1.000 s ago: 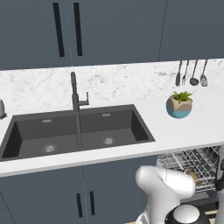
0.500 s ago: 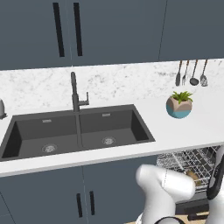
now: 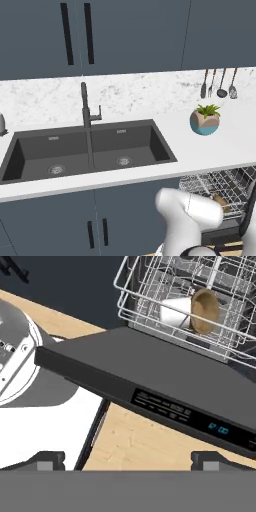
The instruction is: Pick up the cup and bowl from the counter, place them in the dishwasher, and close the dishwasher door.
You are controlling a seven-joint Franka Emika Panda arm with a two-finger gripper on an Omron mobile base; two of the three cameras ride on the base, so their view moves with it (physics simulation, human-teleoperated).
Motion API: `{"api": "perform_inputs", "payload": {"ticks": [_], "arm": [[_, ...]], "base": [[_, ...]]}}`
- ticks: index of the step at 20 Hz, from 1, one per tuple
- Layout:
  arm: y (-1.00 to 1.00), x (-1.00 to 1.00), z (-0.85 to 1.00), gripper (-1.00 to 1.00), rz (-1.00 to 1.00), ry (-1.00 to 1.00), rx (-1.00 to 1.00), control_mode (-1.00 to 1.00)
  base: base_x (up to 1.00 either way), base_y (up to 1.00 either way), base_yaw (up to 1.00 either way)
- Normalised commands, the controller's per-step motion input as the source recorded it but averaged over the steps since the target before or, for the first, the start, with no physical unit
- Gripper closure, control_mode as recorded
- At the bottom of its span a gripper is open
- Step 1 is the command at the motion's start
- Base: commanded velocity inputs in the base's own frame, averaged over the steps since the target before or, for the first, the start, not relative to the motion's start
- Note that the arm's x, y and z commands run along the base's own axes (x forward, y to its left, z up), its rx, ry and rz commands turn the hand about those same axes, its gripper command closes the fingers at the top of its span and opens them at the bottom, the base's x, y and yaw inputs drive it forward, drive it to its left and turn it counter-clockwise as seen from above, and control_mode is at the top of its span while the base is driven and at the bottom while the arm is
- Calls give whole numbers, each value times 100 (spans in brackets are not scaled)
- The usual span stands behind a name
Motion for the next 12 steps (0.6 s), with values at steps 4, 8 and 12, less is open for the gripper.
{"api": "perform_inputs", "payload": {"ticks": [4,8,12], "arm": [[-22,-68,-3,-100,0,18,2,-100],[-40,-89,-18,-100,0,0,12,-100],[-45,-77,-55,-100,-6,-3,22,-100]], "base": [[0,0,0],[0,0,0],[0,0,0]]}}
